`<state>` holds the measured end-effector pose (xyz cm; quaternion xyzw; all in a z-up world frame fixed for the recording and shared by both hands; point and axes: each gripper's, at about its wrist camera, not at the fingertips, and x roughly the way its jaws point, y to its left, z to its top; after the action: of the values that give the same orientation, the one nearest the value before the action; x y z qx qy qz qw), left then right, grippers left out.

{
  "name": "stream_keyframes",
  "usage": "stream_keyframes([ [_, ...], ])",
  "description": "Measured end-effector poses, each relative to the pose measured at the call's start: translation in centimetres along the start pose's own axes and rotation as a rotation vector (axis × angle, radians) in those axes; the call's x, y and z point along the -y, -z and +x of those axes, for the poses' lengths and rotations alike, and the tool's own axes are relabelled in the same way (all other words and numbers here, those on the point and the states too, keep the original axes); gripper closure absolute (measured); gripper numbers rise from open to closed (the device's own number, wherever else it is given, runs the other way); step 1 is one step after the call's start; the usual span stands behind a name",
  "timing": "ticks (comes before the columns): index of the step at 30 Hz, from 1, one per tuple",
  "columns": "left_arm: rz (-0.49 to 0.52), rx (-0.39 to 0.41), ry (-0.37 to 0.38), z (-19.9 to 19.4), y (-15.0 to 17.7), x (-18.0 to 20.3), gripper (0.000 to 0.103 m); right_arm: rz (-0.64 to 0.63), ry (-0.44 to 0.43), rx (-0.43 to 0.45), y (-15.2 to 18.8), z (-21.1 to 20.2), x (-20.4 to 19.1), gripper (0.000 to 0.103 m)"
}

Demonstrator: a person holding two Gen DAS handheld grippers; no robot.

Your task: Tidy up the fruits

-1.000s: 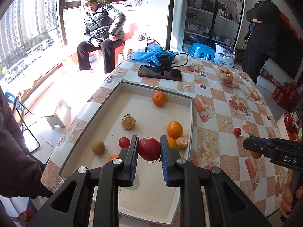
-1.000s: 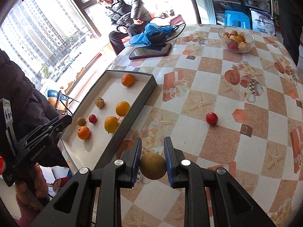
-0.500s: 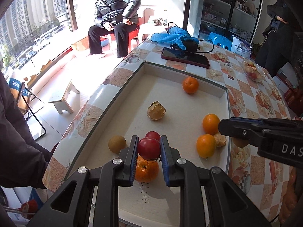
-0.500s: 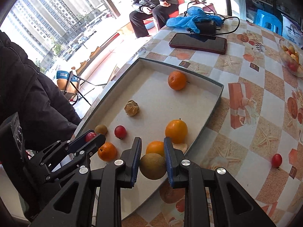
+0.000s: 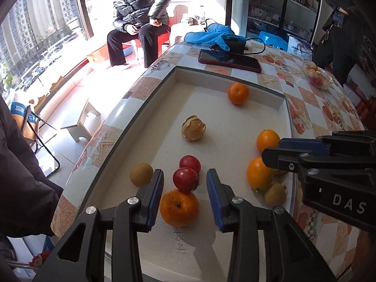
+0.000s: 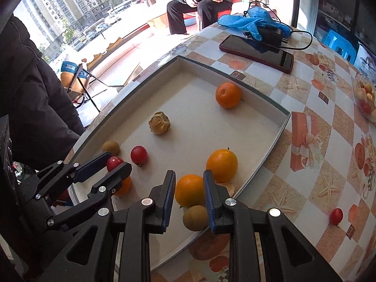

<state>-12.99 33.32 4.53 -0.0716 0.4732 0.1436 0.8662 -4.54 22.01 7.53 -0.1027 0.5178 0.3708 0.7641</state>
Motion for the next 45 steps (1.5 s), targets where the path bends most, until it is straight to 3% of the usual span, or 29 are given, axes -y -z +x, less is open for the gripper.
stream_keyframes([
  [2,0.015,0.029,-0.016,-0.6,0.2,0.2,0.019,-0.002,0.013,-0.006,0.1,-0.1,0.0,0.076],
  [3,0.024,0.037,-0.019,-0.9,0.3,0.3,0.019,0.001,0.016,-0.012,0.2,-0.1,0.1,0.053],
  [4,0.032,0.037,-0.018,-1.0,0.4,0.4,0.019,0.003,0.018,-0.016,0.2,-0.2,0.2,0.012],
  [5,0.036,0.034,-0.012,-1.1,0.4,0.5,0.019,0.005,0.022,-0.014,0.3,-0.3,0.3,0.000],
  [10,0.043,0.003,0.021,-1.2,0.6,0.9,0.010,-0.032,0.086,0.009,0.7,-2.0,0.1,0.000],
  [11,0.044,-0.015,0.030,-1.1,0.7,1.0,0.000,-0.032,0.105,0.000,0.8,-2.1,0.2,0.000],
  [16,0.058,-0.033,0.076,-1.5,1.2,1.9,0.000,-0.012,0.123,-0.070,1.8,-1.9,1.0,0.000],
  [24,0.086,-0.088,-0.004,-1.4,1.7,2.9,0.000,-0.061,0.178,-0.096,3.0,-2.3,0.6,0.000],
  [28,0.094,-0.099,-0.007,-1.5,2.0,3.4,0.000,-0.072,0.202,-0.112,3.5,-2.3,0.7,0.000],
  [45,0.131,-0.076,-0.048,-1.8,2.7,4.5,0.000,-0.044,0.190,-0.115,4.8,-2.5,1.7,0.000],
])
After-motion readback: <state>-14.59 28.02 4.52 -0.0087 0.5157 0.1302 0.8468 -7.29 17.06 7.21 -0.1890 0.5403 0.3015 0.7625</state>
